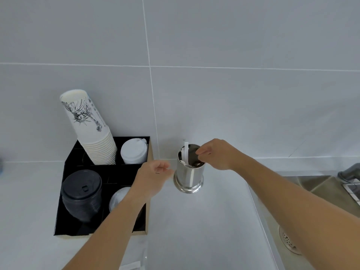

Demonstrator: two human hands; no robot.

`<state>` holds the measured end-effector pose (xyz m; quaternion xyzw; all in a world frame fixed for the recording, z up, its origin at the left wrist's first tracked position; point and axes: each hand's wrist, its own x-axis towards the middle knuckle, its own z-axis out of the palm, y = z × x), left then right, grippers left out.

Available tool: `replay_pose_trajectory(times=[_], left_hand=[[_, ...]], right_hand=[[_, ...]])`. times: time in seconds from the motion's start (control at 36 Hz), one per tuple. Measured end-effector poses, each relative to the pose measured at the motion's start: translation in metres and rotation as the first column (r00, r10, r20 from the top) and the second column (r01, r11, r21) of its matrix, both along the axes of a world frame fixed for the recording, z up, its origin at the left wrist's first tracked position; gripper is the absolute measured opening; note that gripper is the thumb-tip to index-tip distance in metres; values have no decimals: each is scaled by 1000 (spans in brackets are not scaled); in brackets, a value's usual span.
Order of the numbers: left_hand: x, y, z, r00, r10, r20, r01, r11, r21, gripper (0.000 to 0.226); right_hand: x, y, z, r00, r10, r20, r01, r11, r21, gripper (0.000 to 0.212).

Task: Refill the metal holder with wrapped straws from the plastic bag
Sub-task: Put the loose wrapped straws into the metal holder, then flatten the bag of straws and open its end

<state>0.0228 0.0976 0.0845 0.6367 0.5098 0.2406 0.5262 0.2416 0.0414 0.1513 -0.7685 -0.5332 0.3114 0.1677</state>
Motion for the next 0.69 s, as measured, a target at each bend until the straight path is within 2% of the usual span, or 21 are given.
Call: replay_pose_trajectory(times=[0.14, 0.17, 0.22, 0.31, 0.36, 0.42, 0.53, 0.61, 0.69], left_hand=[[-31, -23, 5, 984, 55, 168, -21, 980, -197, 6], [-38, -29, 6, 982, 62, 181, -21, 975, -222, 8], [-53, -42, 6, 977, 86, 197, -32, 964, -263, 8], [-81, -62, 3, 965, 134, 225, -53, 942, -333, 11], [-105, -74, -2, 959, 165, 231, -74, 931, -358, 13], [-132, -85, -10, 948, 213, 238, -107, 914, -392, 15], [-188, -101, -30, 921, 339, 189, -213, 849, -484, 17], [-223, -108, -45, 890, 433, 146, -293, 786, -544, 21], [-255, -114, -53, 865, 491, 101, -349, 735, -581, 22]], right_hand=[[-10, -32, 5, 934, -155, -323, 188, 980, 73, 16], [-13, -41, 4, 903, -153, -401, 198, 978, 71, 26], [-21, -59, 1, 821, -162, -548, 229, 972, 57, 36], [-36, -81, -10, 664, -222, -714, 312, 950, -5, 24], [-48, -95, -18, 527, -286, -800, 390, 918, -72, 24], [-61, -109, -28, 404, -339, -849, 436, 888, -147, 25], [-91, -133, -48, 256, -428, -867, 475, 837, -273, 30], [-106, -147, -64, 192, -474, -859, 488, 806, -335, 32], [-124, -157, -81, 166, -515, -841, 484, 786, -385, 33]])
